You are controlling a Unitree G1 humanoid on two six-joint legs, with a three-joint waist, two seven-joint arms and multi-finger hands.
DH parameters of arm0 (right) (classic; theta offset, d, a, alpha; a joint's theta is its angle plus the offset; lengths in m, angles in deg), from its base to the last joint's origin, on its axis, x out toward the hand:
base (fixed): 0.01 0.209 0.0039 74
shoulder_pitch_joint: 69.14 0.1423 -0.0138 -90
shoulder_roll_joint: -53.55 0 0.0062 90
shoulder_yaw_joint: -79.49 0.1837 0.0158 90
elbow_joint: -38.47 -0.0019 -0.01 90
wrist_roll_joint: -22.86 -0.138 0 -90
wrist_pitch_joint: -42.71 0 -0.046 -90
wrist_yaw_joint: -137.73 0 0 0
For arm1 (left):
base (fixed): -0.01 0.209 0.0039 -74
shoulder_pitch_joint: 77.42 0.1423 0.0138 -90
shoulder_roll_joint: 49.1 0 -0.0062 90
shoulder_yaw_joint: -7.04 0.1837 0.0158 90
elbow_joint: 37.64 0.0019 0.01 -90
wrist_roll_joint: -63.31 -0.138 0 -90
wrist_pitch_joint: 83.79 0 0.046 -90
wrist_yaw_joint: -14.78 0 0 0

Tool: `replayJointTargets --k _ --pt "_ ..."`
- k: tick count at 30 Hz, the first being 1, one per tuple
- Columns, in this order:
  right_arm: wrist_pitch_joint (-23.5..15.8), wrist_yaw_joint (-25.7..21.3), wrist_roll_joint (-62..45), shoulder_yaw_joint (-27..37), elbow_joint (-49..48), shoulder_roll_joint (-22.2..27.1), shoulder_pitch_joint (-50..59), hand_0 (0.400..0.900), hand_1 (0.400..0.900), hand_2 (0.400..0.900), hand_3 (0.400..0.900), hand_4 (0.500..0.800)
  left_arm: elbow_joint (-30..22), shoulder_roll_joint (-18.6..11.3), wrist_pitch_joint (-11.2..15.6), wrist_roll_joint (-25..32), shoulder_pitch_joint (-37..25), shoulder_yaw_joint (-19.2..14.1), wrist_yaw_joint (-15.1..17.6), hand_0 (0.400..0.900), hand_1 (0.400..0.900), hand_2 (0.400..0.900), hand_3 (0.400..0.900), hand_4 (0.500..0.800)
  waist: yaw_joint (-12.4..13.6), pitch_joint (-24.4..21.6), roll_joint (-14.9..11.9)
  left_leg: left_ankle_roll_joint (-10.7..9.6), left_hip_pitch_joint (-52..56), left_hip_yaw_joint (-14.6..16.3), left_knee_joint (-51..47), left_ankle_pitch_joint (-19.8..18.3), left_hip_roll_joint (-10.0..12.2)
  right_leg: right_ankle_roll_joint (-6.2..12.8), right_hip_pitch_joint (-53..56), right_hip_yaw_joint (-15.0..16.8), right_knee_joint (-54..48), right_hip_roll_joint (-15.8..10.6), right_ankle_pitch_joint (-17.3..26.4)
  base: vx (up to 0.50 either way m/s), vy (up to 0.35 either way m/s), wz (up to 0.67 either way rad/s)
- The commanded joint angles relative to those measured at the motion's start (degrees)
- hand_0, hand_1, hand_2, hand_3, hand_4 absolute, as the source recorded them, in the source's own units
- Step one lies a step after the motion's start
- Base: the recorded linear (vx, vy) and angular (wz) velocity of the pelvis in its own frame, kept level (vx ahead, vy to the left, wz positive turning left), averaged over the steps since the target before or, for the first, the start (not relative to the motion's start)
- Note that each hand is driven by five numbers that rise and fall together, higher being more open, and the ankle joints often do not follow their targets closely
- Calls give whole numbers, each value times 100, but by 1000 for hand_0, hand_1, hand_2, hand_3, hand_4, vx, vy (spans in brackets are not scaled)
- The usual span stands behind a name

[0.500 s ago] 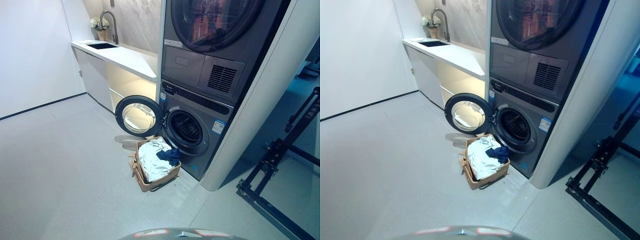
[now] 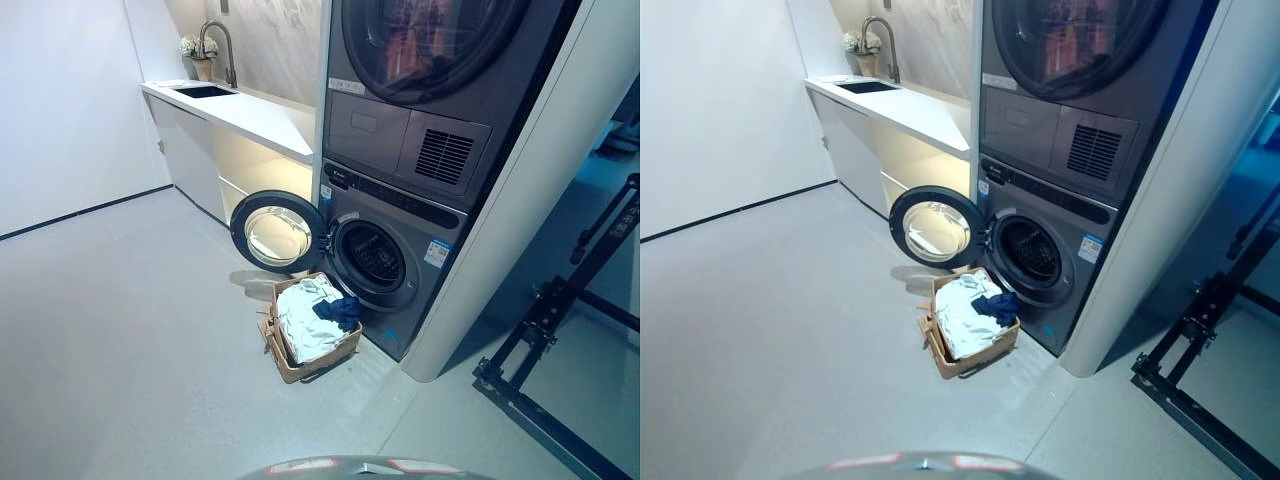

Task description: Put the clothes in the basket into the washing machine.

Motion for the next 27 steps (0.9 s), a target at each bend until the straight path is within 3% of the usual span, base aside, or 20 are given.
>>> replayJointTargets --k 1,7,10,14,17,19,21,23,25,27 --pt "-170 -101 -93 -208 -194 124 548 900 900 900 900 800 -46 313 195 -62 -483 -151 85 900 900 900 900 800 -7 821 421 286 201 6 50 -913 -377 20 15 87 286 89 -532 -16 -41 -2" --pt "-231 -154 -155 -316 -415 184 772 900 900 900 900 800 -172 231 223 92 -668 -132 156 900 900 900 900 800 -76 1140 529 355 -58 77 50 -743 -304 -92 -915 131 1564 180 -982 -52 -51 0" --pt "-263 -161 -192 -328 -525 224 792 900 900 900 900 800 -223 221 243 201 -701 -160 138 900 900 900 900 800 -121 1186 500 365 -277 101 475 -890 -317 -155 -1100 206 1882 144 -1177 73 -125 2" --pt "-321 -153 -129 -380 -741 354 771 900 900 900 900 800 -427 250 319 449 -698 -189 67 900 900 900 900 800 -121 1372 428 241 -911 191 1956 -1203 -360 -288 -1074 305 1988 107 -1358 109 -169 3" --pt "-396 -189 -138 -342 -990 471 689 900 900 900 900 800 -694 233 413 679 -706 -118 76 900 900 900 900 800 -101 1673 344 106 -1829 33 3761 -806 -255 -466 -976 271 2113 99 -1465 106 -243 24" --pt "-397 -208 -101 -383 -1061 546 725 900 900 900 900 800 -714 262 434 800 -707 -66 85 900 900 900 900 800 -93 1825 342 121 -2318 -55 4316 -744 -257 -539 -1018 231 2218 110 -1516 80 -172 24" --pt "-407 -274 -113 -416 -1052 601 820 900 900 900 900 800 -702 298 461 947 -725 -70 133 900 900 900 900 800 -103 1869 405 143 -2734 -25 4096 -833 -368 -505 -1047 206 2158 96 -1539 146 -38 12" --pt "-429 -334 -118 -452 -1049 658 961 900 900 900 900 800 -683 337 483 1014 -693 -83 181 900 900 900 900 800 -62 1897 484 136 -2840 25 3247 -771 -470 -448 -819 236 1913 113 -1570 275 51 -9" --pt "-432 -374 -74 -539 -1021 693 1090 900 900 900 900 800 -618 380 493 1016 -687 -52 247 900 900 900 900 800 2 1932 604 24 -2821 -118 2057 -136 -466 -426 -641 285 1722 190 -1585 354 112 -23" --pt "-459 -442 -36 -607 -967 705 1218 900 900 900 900 800 -547 407 521 1036 -709 -36 315 900 900 900 900 800 70 1943 662 -21 -2776 -468 808 154 -489 -362 -419 341 1548 215 -1661 434 153 -29"
